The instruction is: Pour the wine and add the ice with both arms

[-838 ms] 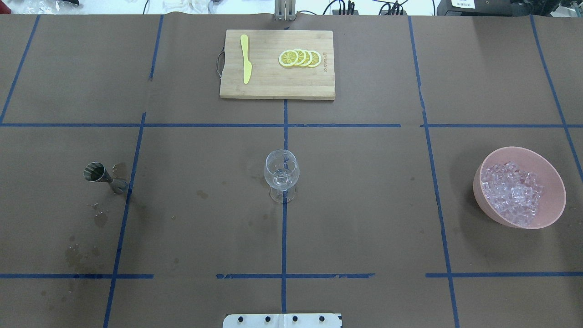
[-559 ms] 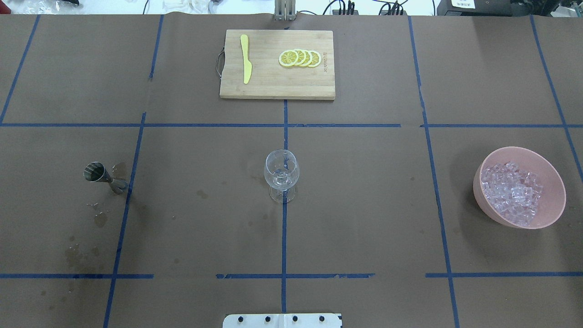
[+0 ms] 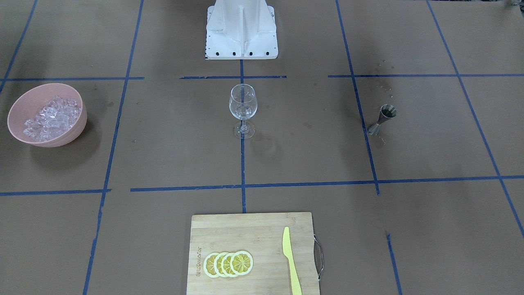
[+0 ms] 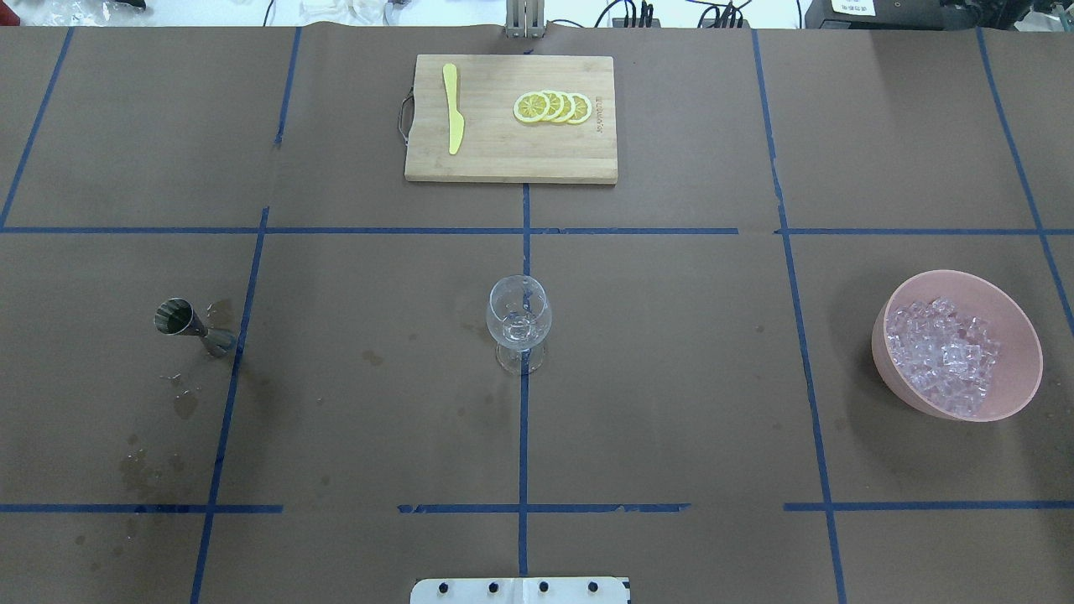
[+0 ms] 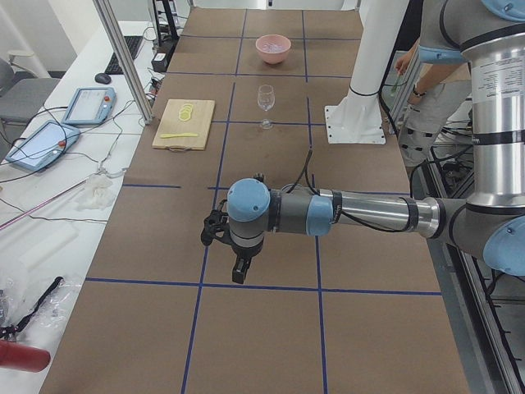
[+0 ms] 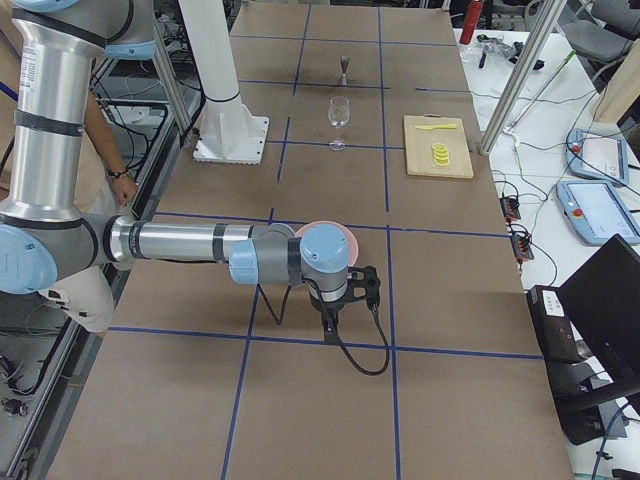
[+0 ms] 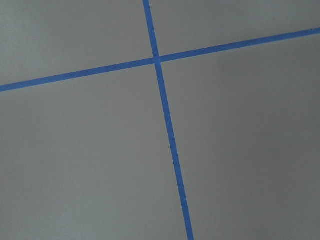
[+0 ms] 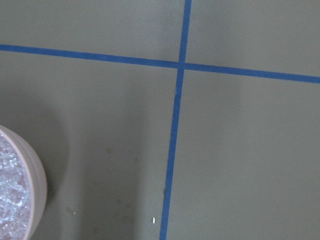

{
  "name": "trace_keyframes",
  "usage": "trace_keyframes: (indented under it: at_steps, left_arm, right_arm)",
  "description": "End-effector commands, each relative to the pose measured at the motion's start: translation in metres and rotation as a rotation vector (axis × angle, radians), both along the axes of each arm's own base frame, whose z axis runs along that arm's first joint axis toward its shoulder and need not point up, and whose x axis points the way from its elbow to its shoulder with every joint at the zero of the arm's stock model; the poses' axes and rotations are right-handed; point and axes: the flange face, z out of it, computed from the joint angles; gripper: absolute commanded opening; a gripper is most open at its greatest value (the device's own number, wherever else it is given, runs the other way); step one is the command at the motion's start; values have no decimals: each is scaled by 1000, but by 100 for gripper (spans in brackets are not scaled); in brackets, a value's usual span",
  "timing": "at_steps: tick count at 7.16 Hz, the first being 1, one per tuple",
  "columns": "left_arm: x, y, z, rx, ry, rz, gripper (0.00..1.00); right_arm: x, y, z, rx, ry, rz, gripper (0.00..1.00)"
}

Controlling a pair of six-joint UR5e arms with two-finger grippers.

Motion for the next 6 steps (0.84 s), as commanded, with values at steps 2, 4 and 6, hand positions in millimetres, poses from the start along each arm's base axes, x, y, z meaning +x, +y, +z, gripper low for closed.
trace_keyframes:
  at_steps: [2, 4, 6]
  left_arm:
    - [0, -21, -35, 312, -6, 4, 100]
    - [3, -27, -52, 589, 22, 11, 100]
    - [12, -11, -77, 557, 238, -75, 100]
  right_arm:
    - [0, -9, -43, 90, -7, 1, 100]
    - [-1, -13, -45, 147, -12, 20, 100]
    - [-1, -15, -48, 178, -12, 19, 100]
